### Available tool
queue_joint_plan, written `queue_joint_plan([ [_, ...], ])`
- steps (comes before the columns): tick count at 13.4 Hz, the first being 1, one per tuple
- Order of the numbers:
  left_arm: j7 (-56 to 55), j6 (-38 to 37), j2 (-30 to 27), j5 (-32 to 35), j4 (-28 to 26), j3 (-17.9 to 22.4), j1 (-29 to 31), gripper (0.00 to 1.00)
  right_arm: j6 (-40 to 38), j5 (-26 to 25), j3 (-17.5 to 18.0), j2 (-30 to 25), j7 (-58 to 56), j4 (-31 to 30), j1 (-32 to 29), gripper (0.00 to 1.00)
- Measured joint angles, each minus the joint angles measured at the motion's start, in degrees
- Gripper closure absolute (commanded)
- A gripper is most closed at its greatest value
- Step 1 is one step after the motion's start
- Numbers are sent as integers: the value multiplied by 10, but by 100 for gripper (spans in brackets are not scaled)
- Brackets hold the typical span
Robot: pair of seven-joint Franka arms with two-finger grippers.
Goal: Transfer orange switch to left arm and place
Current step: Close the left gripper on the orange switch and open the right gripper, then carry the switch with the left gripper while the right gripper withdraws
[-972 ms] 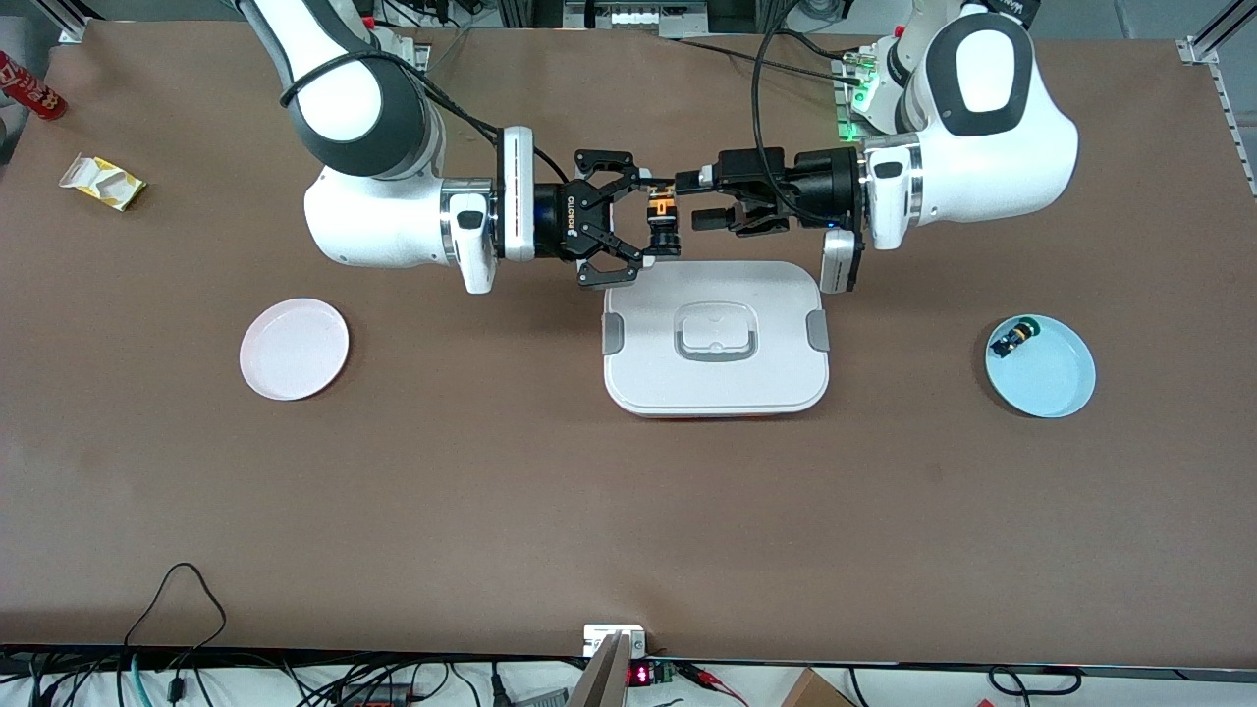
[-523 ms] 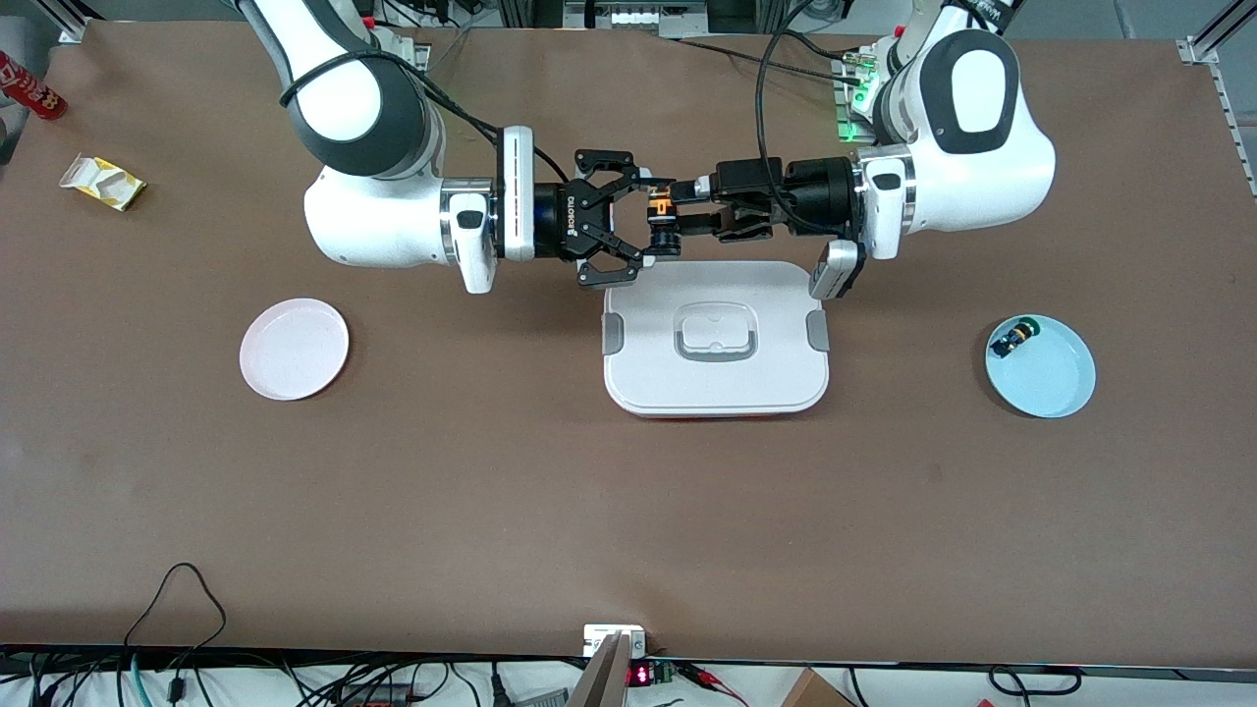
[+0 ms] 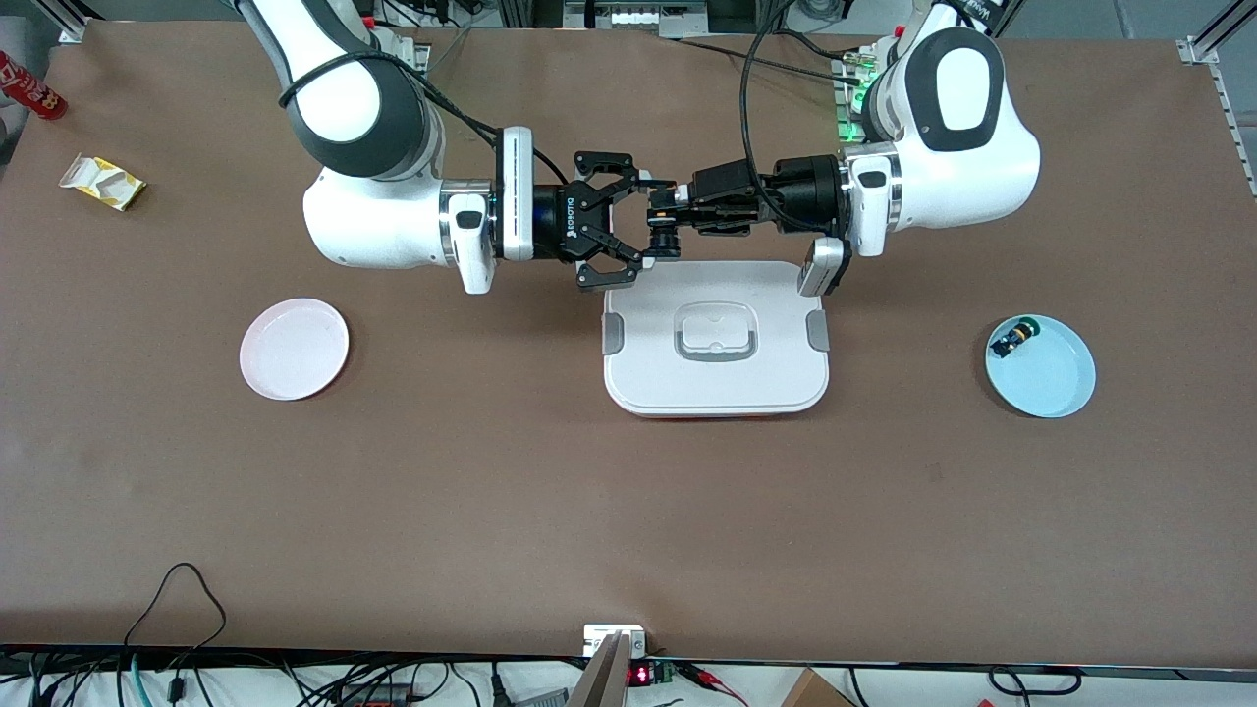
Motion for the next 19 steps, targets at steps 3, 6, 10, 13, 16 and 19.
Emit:
queue_joint_plan([
  [3,0,0,0,0,0,0,0,68,0,0,0,0,0,0,0,90],
  [6,0,0,0,0,0,0,0,68,0,0,0,0,0,0,0,0],
  [10,4,0,0,0,-1,-1,0,68,-1,18,0,-3,5,4,0,0],
  [13,5,0,0,0,-1,-1,0,68,-1,19,-1,-3,6,4,0,0],
  [16,13,0,0,0,-1,-1,0,68,-1,19,-4,-3,6,4,-4,0],
  [19,26,5,3,36,0,0,2,68,-16,18,-8,-4,6,3,-16,0],
])
